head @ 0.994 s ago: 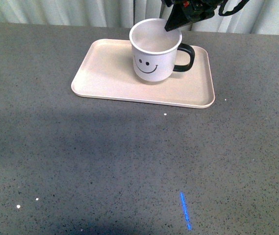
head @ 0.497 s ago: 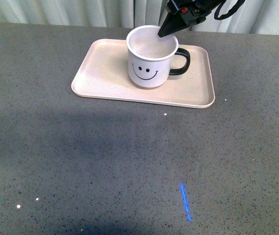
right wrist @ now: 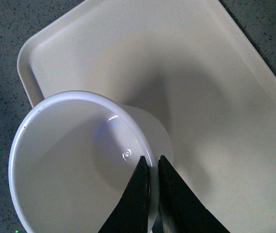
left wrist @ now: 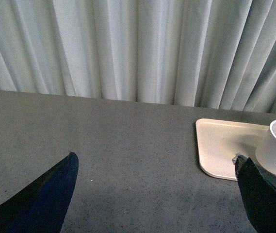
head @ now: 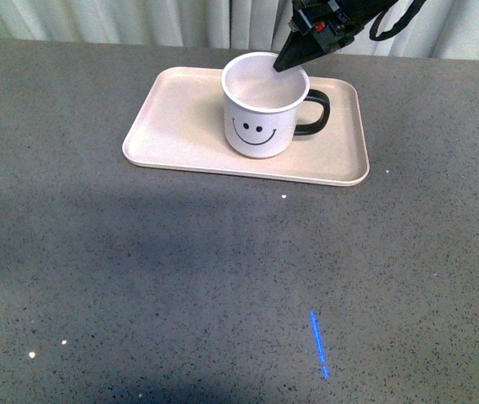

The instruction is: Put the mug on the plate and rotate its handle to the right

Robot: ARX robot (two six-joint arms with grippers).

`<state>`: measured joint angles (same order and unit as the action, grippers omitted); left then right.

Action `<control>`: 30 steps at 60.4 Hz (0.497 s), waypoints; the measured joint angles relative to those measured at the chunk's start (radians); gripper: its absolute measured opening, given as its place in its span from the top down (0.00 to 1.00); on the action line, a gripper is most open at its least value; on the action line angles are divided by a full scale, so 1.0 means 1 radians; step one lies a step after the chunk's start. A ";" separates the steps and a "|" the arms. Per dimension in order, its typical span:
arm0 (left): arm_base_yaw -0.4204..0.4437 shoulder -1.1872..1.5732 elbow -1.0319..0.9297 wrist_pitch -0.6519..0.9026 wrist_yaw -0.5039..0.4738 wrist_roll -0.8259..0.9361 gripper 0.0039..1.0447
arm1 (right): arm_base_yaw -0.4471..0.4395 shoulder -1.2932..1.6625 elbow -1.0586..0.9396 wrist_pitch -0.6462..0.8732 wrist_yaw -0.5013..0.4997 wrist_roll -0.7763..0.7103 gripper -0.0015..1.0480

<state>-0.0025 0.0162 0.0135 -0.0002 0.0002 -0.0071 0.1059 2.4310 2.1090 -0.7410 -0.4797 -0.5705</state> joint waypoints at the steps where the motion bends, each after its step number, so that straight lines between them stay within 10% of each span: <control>1: 0.000 0.000 0.000 0.000 0.000 0.000 0.09 | 0.000 0.001 0.000 0.000 0.001 0.000 0.98; 8: 0.000 0.000 0.000 0.000 0.000 0.000 0.09 | -0.002 0.008 0.000 0.001 0.011 -0.010 0.92; 30: 0.000 0.000 0.000 0.000 0.000 0.000 0.09 | -0.015 0.026 0.039 -0.001 0.031 -0.018 0.27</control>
<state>-0.0025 0.0162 0.0135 -0.0002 0.0002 -0.0071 0.0910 2.4573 2.1483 -0.7422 -0.4484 -0.5888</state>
